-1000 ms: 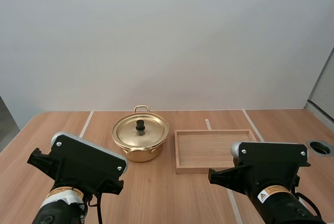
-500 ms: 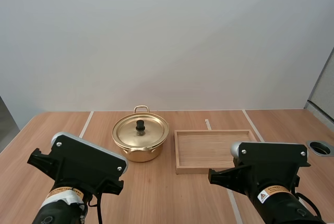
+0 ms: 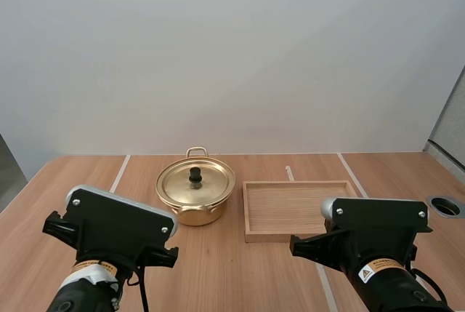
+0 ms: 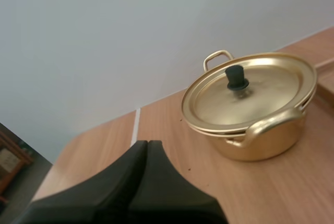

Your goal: Open the pot, put the pineapple inside, and close it

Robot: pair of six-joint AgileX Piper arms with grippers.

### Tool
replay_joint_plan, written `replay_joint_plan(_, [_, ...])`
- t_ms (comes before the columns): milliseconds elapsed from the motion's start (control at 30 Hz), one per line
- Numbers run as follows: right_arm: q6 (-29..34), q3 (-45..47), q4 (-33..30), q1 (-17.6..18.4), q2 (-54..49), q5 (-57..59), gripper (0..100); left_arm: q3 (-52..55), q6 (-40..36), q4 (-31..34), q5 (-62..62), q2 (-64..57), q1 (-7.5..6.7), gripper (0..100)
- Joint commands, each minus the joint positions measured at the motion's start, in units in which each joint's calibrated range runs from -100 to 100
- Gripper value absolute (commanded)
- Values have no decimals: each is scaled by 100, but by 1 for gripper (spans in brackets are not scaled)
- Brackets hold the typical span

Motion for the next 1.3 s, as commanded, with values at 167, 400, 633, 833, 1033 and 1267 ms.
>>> replay_joint_plan(167, [17,1,3,-18,-33,5,0,5,-34,-968,456,-38,10,0])
replay_joint_plan(400, [17,1,3,-18,-33,5,0,5,-280,-1003,354,-38,10,0])
replay_joint_plan(633, [17,1,3,-18,-33,5,0,5,-1858,-9,174,-38,10,0])
replay_joint_plan(833, [17,1,3,-18,-33,5,0,5,-2681,571,210,-38,10,0])
replay_joint_plan(1033, [17,1,3,-18,-33,5,0,5,-2672,571,207,-38,10,0])
replay_joint_plan(1267, [17,1,3,-18,-33,5,0,5,-2672,571,151,-38,10,0])
